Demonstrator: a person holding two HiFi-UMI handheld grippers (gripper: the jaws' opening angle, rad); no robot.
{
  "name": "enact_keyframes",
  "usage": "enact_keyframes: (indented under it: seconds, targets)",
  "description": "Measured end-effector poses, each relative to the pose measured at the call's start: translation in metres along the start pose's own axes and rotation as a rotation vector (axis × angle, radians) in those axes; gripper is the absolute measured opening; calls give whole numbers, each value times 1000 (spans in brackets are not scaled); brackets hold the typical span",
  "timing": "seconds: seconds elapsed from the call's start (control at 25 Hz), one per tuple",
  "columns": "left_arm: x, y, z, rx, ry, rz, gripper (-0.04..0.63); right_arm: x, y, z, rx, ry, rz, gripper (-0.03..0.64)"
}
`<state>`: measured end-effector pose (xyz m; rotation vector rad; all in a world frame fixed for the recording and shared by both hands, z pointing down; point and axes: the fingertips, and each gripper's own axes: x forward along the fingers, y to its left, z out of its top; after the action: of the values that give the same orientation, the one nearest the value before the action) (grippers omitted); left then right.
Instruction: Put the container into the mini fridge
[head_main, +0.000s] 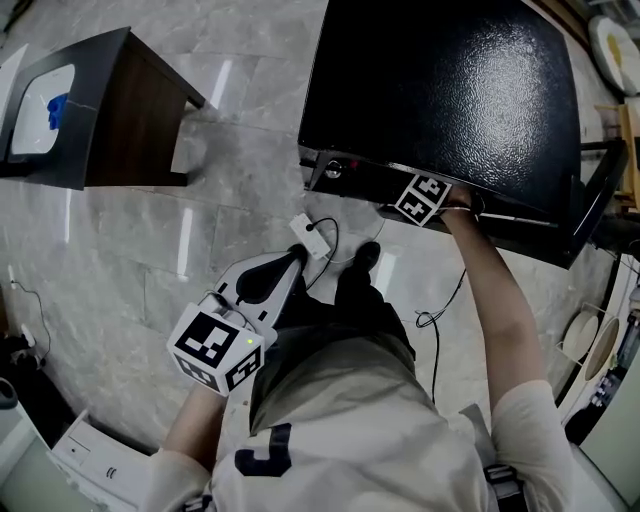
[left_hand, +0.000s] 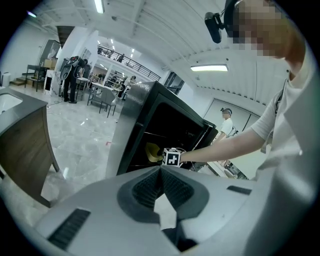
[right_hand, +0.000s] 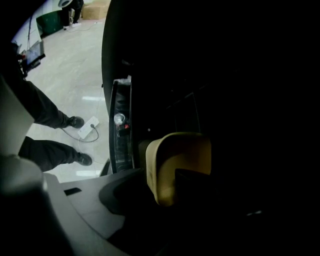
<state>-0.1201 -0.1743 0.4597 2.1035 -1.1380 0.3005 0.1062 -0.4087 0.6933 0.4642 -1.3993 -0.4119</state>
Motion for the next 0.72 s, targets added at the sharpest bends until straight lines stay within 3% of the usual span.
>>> enact_keyframes:
  seconds: [0.2,0.44,0.72]
  targets:
    - [-4,0,4,16,-21,-12,57,-27,2,18,62,-125,9,184]
    - [-20,8,14,43,-73,-2,57,-66,3,19,153,-190,-5,184]
    - [-51,27,33,85,-144,45,57,-121,0,40,429,-389,38,184]
